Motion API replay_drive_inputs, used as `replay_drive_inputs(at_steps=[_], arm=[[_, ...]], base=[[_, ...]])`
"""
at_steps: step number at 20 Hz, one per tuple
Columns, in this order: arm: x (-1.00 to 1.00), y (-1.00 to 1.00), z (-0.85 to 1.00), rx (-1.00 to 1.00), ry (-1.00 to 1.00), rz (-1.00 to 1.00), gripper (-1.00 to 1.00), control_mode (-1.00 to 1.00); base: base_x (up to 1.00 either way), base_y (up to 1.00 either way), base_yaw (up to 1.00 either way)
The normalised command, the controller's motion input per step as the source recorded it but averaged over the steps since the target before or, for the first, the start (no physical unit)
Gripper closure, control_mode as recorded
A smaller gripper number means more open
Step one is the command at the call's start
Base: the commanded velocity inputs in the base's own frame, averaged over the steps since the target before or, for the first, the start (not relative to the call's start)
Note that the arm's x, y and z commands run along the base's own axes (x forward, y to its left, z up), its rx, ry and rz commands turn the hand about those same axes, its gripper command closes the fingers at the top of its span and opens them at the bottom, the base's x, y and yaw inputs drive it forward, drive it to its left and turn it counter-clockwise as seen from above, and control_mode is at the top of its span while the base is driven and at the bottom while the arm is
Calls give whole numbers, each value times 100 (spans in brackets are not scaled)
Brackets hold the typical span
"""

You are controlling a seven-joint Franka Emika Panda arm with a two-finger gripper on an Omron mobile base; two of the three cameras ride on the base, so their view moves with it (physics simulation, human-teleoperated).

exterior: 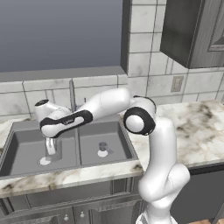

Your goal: Move any existing items from the left basin to the right basin for drying. Then move the glass cup from the counter to the left basin of the sink for washing.

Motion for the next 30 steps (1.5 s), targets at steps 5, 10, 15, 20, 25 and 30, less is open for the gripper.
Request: replay_drive_inputs(at_steps=[5,10,15,20,25,30], arm=[[20,0,-41,0,0,-4,100,-100],[10,1,-50,-3,-3,-2,100,-100],[17,4,-27,-3,-7,-4,100,-100],[29,7,-12,-3,-6,-6,100,-100],[32,9,-21,0,-3,-4,100,-100],[27,9,-32,0,0,-2,100,-100]], base=[[0,0,0],[0,0,0],[0,0,0],[0,0,0],[0,0,0],[0,0,0]])
